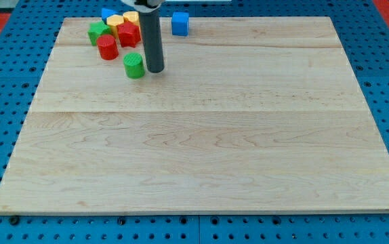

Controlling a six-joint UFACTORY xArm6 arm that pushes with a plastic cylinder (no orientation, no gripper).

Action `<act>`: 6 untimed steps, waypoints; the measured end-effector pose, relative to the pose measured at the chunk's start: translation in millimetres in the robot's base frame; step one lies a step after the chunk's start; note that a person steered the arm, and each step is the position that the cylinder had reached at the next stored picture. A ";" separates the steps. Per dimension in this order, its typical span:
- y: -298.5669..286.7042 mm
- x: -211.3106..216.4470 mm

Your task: Move the red blocks and green circle towards the group of blocks

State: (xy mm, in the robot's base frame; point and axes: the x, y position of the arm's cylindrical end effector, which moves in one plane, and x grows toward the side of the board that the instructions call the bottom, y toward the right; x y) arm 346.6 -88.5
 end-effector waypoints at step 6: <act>19.0 -149.9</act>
